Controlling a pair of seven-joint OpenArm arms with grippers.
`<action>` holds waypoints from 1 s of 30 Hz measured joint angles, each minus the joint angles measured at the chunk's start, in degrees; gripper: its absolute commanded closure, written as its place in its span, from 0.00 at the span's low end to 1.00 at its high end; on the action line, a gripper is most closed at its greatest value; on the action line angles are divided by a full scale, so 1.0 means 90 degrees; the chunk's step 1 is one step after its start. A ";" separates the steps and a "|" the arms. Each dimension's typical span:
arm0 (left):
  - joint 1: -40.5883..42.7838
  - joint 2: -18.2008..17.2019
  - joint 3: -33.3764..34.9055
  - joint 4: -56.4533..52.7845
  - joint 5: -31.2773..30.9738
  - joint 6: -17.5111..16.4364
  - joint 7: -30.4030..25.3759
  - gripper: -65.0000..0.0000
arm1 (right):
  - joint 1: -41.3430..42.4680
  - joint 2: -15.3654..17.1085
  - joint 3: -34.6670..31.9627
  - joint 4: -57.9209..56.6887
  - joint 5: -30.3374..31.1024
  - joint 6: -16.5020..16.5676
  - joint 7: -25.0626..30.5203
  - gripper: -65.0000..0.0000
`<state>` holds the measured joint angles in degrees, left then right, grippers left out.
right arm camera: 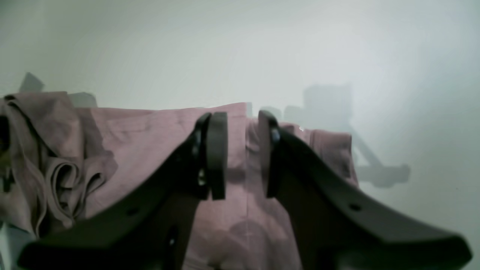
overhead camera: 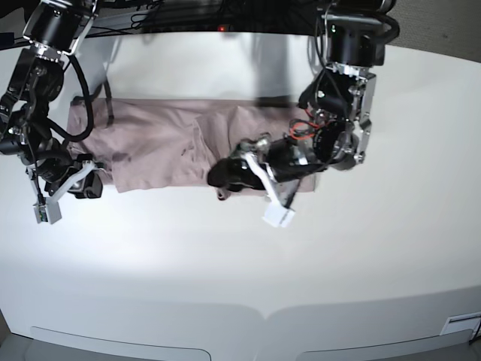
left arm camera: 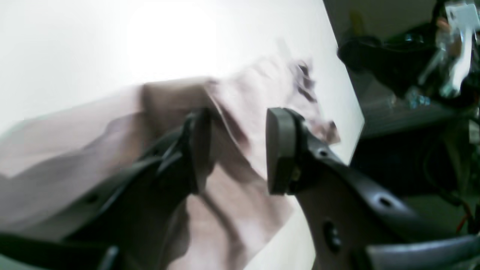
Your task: Fold the T-shirt properly
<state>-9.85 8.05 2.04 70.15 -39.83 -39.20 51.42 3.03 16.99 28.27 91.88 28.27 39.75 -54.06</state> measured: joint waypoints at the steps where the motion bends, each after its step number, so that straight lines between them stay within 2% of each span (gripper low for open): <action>1: -0.0002 0.0005 0.0211 0.0000 0.0027 -0.0002 -0.0112 0.65 | 0.0000 0.0000 0.0000 0.0000 0.0002 0.0000 0.0000 0.77; 5: -0.0056 0.0022 0.0818 0.0000 0.0716 -0.0022 -0.0515 0.65 | -0.0002 0.0002 0.0002 0.0000 -0.0002 0.0000 -0.0029 0.77; 11: -0.0070 0.0002 0.1020 0.0000 0.0712 -0.0022 -0.1027 0.65 | 0.0000 0.0002 0.0000 0.0000 0.0000 0.0000 -0.0029 0.77; 17: -0.0474 -0.0017 0.1022 -0.0002 0.0763 -0.0017 -0.0172 0.65 | 0.0000 0.0000 0.0000 0.0000 0.0002 0.0000 -0.0029 0.77; 25: -0.1392 -0.0032 0.1022 0.0000 0.0760 -0.0024 0.0486 0.65 | 0.0000 0.0000 0.0000 0.0000 0.0000 0.0000 -0.0029 0.77; 27: -0.1445 -0.0027 0.1025 0.0000 0.1190 -0.0034 0.0437 0.65 | 0.0000 0.0002 0.0000 0.0000 0.0002 0.0000 -0.0027 0.77; 30: -0.1350 -0.0068 0.1030 0.0005 0.2642 -0.0041 -0.0119 0.65 | -0.0002 0.0002 0.0000 0.0000 0.0000 0.0000 -0.0027 0.77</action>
<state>-22.00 7.44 11.31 70.19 -16.05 -39.57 50.35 3.01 17.02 28.27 91.88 28.27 39.75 -54.30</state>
